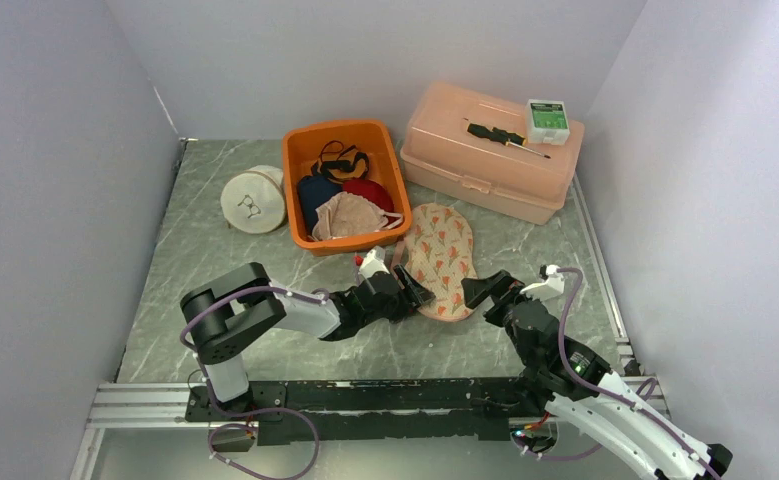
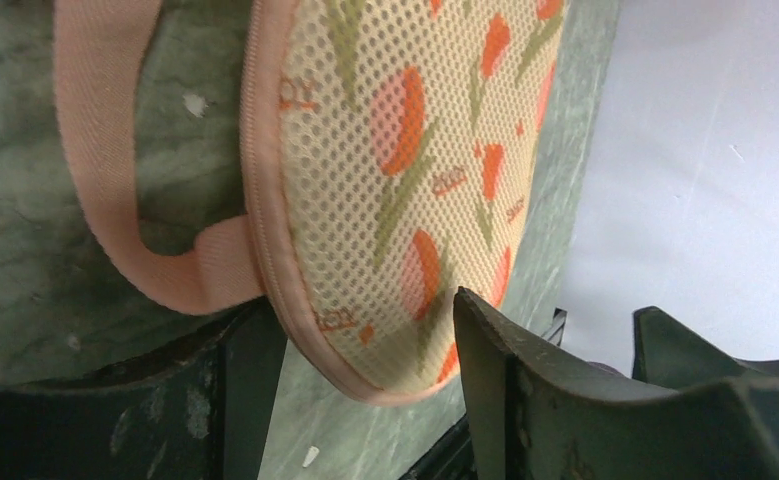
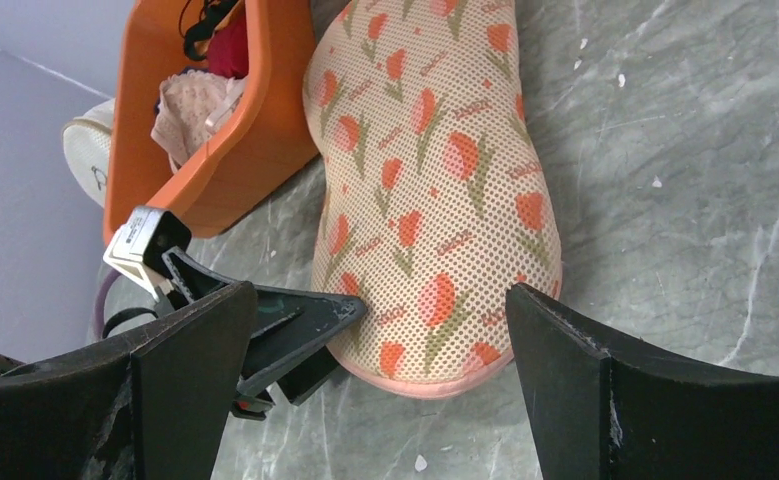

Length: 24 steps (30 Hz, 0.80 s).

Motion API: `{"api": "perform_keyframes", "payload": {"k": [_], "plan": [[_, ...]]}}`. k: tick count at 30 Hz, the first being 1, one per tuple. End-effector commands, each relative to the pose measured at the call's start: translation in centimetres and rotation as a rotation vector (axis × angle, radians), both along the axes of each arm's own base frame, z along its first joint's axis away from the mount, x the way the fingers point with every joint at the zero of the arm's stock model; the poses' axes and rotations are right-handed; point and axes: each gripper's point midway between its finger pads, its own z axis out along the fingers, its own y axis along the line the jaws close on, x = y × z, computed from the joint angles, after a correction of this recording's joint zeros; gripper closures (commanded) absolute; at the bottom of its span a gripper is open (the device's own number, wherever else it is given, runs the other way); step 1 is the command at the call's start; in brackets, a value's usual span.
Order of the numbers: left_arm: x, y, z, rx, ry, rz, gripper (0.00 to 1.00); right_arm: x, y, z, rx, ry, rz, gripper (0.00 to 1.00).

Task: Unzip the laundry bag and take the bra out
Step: Adjust the laundry bag at the center of the board.

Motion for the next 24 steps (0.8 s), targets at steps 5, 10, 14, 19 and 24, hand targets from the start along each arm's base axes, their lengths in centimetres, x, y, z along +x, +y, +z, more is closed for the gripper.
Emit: {"api": "perform_keyframes", "payload": {"k": [5, 10, 14, 19, 24], "plan": [[-0.5, 2.0, -0.7, 0.09, -0.033, -0.088, 0.44, 0.5, 0.9, 2.1, -0.028, -0.099, 0.063, 0.0], [-1.5, 5.5, -1.1, 0.177, -0.034, -0.1, 0.67, 0.8, 1.9, 2.7, -0.092, -0.09, 0.115, 0.0], [-2.2, 8.6, -0.7, 0.216, -0.051, -0.064, 0.79, 1.4, 2.0, 2.5, -0.134, -0.062, 0.098, 0.01], [-3.5, 13.0, 0.0, 0.339, -0.052, -0.043, 0.84, 2.4, 2.1, 2.4, -0.126, -0.073, 0.061, 0.02], [-5.0, 17.6, 0.4, 0.457, -0.018, -0.011, 0.83, 4.4, 2.6, 2.2, -0.088, -0.095, 0.016, 0.05]]}}
